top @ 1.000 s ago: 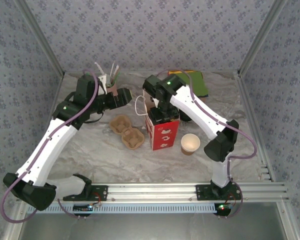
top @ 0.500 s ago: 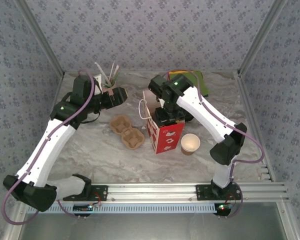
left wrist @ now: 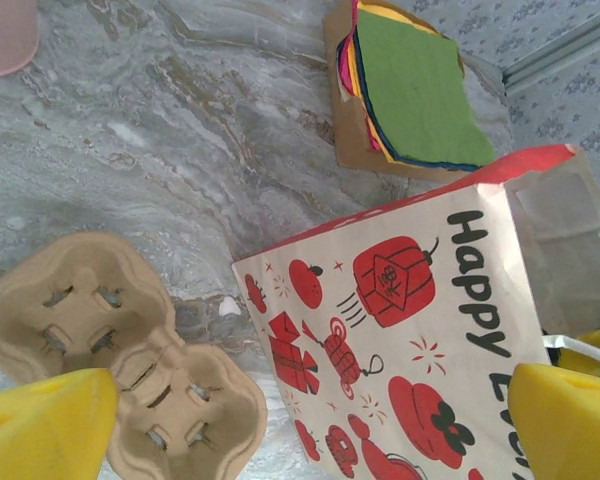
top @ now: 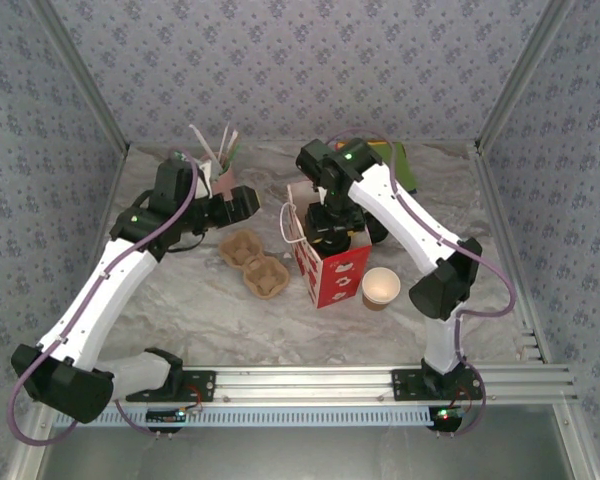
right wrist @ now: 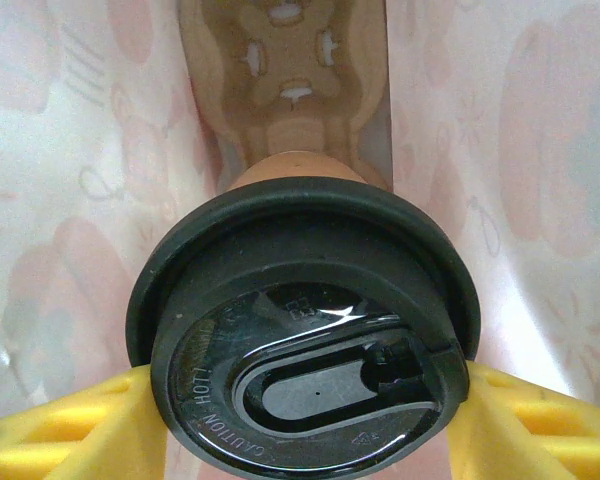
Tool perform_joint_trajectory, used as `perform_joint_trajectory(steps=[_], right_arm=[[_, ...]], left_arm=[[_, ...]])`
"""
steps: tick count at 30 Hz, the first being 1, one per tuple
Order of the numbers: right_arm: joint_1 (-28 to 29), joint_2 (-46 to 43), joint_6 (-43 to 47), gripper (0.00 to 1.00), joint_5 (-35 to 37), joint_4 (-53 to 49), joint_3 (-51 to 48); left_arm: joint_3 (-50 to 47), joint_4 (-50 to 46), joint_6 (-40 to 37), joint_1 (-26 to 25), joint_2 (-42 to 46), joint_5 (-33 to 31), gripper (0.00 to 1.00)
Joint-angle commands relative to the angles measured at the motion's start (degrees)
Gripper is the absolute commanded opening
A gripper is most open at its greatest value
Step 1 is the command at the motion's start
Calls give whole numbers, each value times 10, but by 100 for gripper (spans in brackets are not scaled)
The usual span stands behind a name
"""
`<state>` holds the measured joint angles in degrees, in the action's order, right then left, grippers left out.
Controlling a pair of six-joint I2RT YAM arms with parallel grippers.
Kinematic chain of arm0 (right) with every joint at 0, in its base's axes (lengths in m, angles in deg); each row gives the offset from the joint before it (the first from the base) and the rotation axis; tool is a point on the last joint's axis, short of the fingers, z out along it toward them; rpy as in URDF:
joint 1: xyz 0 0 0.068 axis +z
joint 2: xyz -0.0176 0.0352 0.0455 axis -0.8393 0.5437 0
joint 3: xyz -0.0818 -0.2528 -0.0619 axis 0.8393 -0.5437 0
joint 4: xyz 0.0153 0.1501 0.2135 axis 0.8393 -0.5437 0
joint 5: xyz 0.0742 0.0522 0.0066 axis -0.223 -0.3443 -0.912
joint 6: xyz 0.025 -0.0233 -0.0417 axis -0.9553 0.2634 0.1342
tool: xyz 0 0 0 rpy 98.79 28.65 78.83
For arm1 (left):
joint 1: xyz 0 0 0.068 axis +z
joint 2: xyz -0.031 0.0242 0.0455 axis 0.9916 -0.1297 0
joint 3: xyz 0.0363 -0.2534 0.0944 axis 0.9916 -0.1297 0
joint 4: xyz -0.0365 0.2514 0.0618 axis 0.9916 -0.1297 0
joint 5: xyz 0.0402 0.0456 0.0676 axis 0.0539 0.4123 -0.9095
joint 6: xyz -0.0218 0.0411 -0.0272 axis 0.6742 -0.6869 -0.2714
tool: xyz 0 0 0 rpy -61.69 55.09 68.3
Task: Pack the takeout coffee
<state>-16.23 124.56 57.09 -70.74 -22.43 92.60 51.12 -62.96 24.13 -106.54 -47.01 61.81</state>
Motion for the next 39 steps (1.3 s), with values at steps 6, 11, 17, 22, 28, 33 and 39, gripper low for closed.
perform_joint_trajectory(steps=[6,11,17,22,28,33,39], right_arm=[[-4,25,-12,65,4,4,14],[-3,27,-13,65,3,17,-4],[-3,17,-16,65,1,40,-48],[-5,6,-18,65,-2,60,-80],[-5,6,-18,65,-1,73,-95],[-6,7,-17,65,-2,79,-106],[-6,4,-16,65,-1,82,-116]], left_arm=[[-15,20,6,4,19,20,100],[-23,19,8,4,26,21,100],[-31,19,8,4,29,24,99],[-43,25,4,3,30,35,99],[-64,26,-5,-1,29,55,99],[-84,25,-15,-9,26,74,100],[-104,23,-13,-23,25,78,100]])
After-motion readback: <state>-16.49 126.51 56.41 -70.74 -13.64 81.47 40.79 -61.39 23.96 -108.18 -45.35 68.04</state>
